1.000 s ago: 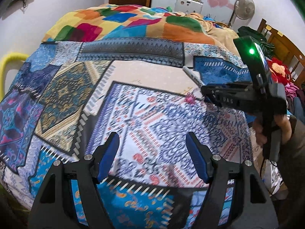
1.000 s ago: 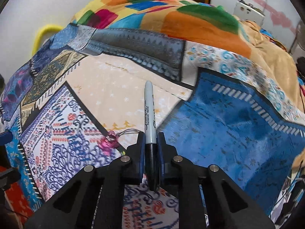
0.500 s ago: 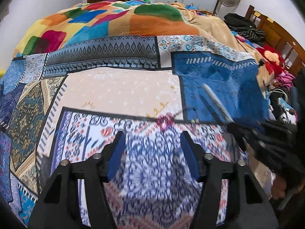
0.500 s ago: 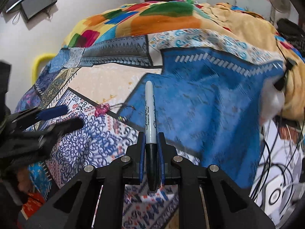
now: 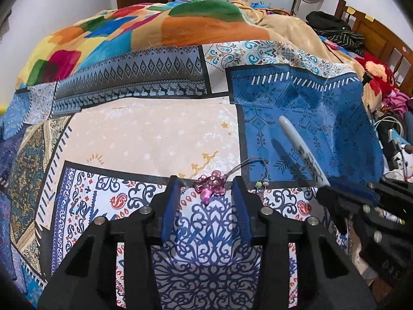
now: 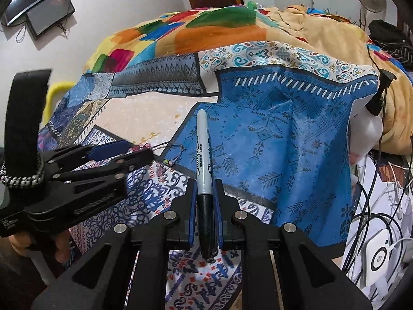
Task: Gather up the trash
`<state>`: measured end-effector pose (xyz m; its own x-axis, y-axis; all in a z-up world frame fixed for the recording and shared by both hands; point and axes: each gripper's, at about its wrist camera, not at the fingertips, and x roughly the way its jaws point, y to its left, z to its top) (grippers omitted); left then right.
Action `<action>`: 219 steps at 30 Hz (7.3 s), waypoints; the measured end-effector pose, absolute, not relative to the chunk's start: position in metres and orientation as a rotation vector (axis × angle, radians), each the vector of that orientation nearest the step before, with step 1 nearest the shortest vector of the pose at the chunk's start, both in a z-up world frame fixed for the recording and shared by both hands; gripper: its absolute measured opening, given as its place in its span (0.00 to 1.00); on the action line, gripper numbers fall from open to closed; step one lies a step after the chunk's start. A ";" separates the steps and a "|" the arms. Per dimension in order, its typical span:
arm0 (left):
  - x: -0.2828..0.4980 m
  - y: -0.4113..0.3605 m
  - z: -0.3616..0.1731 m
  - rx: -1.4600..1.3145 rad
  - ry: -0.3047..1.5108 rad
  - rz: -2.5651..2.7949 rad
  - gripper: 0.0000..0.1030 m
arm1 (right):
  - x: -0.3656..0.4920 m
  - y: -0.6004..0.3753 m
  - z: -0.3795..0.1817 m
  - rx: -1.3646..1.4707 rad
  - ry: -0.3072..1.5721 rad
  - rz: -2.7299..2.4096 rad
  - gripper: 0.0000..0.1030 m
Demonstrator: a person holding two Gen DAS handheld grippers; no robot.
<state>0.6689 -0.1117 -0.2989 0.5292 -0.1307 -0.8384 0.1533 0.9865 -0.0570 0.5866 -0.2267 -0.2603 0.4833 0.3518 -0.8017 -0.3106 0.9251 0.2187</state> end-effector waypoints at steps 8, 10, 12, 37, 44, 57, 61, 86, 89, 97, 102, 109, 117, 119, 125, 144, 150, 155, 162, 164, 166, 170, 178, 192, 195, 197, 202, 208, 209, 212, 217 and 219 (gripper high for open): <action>0.656 -0.100 -0.291 -0.062 1.023 -0.184 0.25 | 0.568 -0.214 -0.252 0.001 0.963 0.397 0.11; 0.644 -0.099 -0.280 -0.045 1.010 -0.185 0.25 | 0.564 -0.213 -0.247 0.005 0.960 0.395 0.11; 0.633 -0.099 -0.268 -0.034 0.993 -0.187 0.25 | 0.558 -0.213 -0.238 0.013 0.954 0.399 0.11; 0.396 -0.012 -0.047 -0.072 0.621 -0.046 0.25 | 0.407 -0.157 -0.061 -0.015 0.692 0.540 0.11; 0.323 0.027 -0.019 -0.122 0.549 0.023 0.25 | 0.357 -0.126 -0.040 -0.013 0.655 0.619 0.11; 0.210 0.100 -0.027 -0.123 0.538 0.187 0.25 | 0.286 -0.075 -0.027 -0.044 0.630 0.762 0.11; 0.181 0.124 -0.041 -0.141 0.557 0.234 0.25 | 0.267 -0.052 -0.031 -0.063 0.641 0.817 0.11; 0.143 0.229 -0.216 -0.381 0.916 0.364 0.25 | 0.233 0.105 -0.205 -0.349 1.124 1.016 0.11; 0.147 0.234 -0.243 -0.417 0.976 0.361 0.25 | 0.240 0.118 -0.235 -0.382 1.203 1.000 0.11; 0.163 0.249 -0.293 -0.471 1.084 0.368 0.25 | 0.256 0.142 -0.286 -0.416 1.355 0.983 0.11; 0.173 0.261 -0.298 -0.488 1.082 0.388 0.25 | 0.262 0.157 -0.293 -0.395 1.400 0.998 0.12; 0.176 0.270 -0.302 -0.522 1.121 0.395 0.27 | 0.266 0.166 -0.292 -0.410 1.381 0.971 0.24; 0.164 0.264 -0.295 -0.536 1.122 0.392 0.36 | 0.267 0.149 -0.277 -0.410 1.352 0.954 0.24; 0.161 0.260 -0.286 -0.521 1.106 0.392 0.36 | 0.267 0.143 -0.268 -0.404 1.325 0.953 0.24; 0.150 0.241 -0.237 -0.441 1.009 0.393 0.36 | 0.259 0.117 -0.220 -0.357 1.202 0.948 0.24; 0.067 0.129 -0.029 -0.237 0.496 0.243 0.37 | 0.163 -0.044 -0.029 -0.120 0.564 0.725 0.24; 0.032 0.095 0.003 -0.185 0.395 0.168 0.44 | 0.117 -0.083 -0.003 -0.050 0.403 0.602 0.24; 0.007 0.072 0.010 -0.118 0.370 0.146 0.60 | 0.089 -0.094 -0.002 -0.036 0.363 0.541 0.56; -0.021 0.059 0.012 -0.090 0.330 0.157 0.96 | 0.059 -0.105 -0.003 0.002 0.312 0.441 0.97; -0.026 0.057 0.011 -0.079 0.330 0.156 0.96 | 0.055 -0.109 -0.004 0.020 0.314 0.422 0.97; -0.029 0.058 0.009 -0.081 0.333 0.159 0.96 | 0.051 -0.112 -0.006 0.029 0.316 0.422 0.98; -0.033 0.060 0.005 -0.096 0.340 0.157 0.96 | 0.046 -0.112 -0.007 0.017 0.315 0.411 0.98; -0.036 0.058 0.001 -0.087 0.339 0.154 0.96 | 0.038 -0.112 -0.008 0.003 0.320 0.398 0.98; -0.035 0.054 -0.002 -0.082 0.354 0.148 0.97 | 0.037 -0.119 -0.008 0.010 0.340 0.386 0.98; -0.035 0.054 -0.002 -0.084 0.356 0.146 0.97 | 0.036 -0.120 -0.007 0.014 0.338 0.385 0.98; -0.033 0.053 -0.003 -0.084 0.358 0.145 0.97 | 0.036 -0.120 -0.007 0.011 0.339 0.383 0.98; -0.033 0.053 -0.004 -0.085 0.361 0.143 0.97 | 0.036 -0.120 -0.007 0.009 0.337 0.386 0.98; -0.033 0.052 -0.005 -0.085 0.362 0.140 0.97 | 0.034 -0.122 -0.006 0.001 0.331 0.389 0.98; -0.033 0.052 -0.005 -0.085 0.362 0.139 0.97 | 0.034 -0.122 -0.006 0.000 0.331 0.389 0.98; -0.033 0.052 -0.005 -0.086 0.362 0.139 0.97 | 0.034 -0.122 -0.006 0.002 0.333 0.390 0.98; -0.033 0.052 -0.006 -0.089 0.363 0.140 0.97 | 0.035 -0.123 -0.006 -0.001 0.335 0.392 0.98; -0.033 0.053 -0.007 -0.090 0.362 0.140 0.97 | 0.035 -0.123 -0.005 -0.001 0.334 0.392 0.98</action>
